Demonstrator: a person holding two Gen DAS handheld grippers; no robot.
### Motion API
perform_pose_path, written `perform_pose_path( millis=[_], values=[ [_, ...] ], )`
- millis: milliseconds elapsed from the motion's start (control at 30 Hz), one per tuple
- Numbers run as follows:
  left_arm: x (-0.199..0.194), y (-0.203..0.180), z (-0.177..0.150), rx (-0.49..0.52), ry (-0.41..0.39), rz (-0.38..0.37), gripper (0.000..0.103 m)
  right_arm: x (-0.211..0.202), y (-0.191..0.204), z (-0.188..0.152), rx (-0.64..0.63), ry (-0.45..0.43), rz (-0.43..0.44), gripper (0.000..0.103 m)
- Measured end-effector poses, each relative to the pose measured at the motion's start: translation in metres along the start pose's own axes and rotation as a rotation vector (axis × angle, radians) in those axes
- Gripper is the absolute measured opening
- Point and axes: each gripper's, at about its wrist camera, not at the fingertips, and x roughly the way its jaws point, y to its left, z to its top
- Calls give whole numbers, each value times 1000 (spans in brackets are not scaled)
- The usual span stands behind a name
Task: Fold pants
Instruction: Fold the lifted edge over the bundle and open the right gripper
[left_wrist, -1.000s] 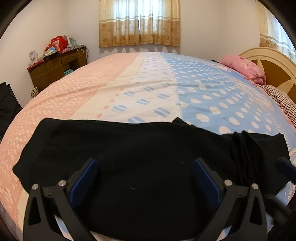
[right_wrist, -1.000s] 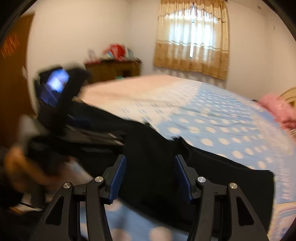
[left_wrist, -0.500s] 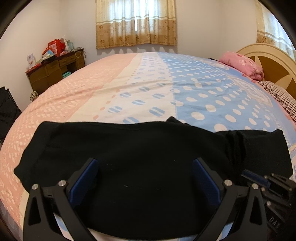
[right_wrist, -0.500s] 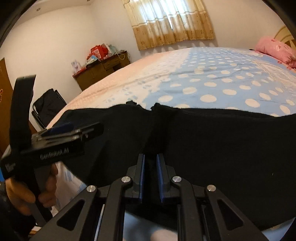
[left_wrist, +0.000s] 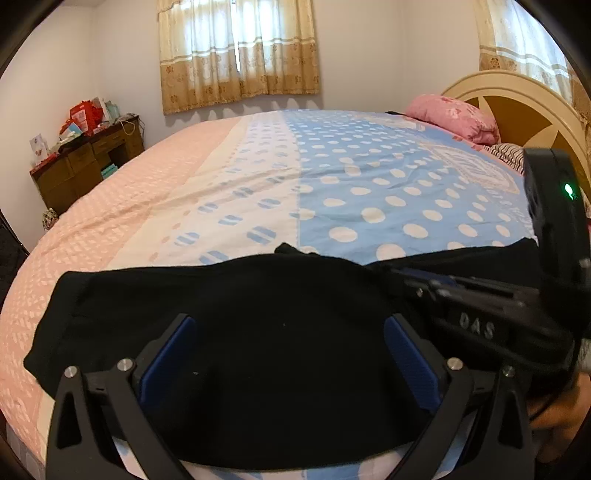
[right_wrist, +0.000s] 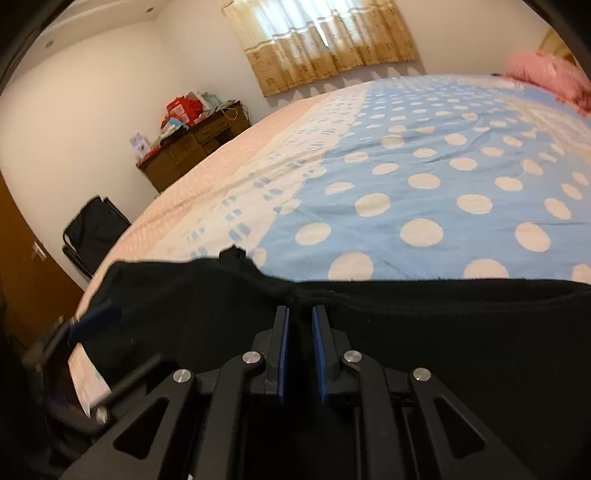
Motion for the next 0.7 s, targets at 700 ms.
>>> perform_pose_path(
  millis=[700],
  values=[
    [33,-74,-5,119,78,-42,103,-111,-139,-21,145,-136,-378,14]
  ],
)
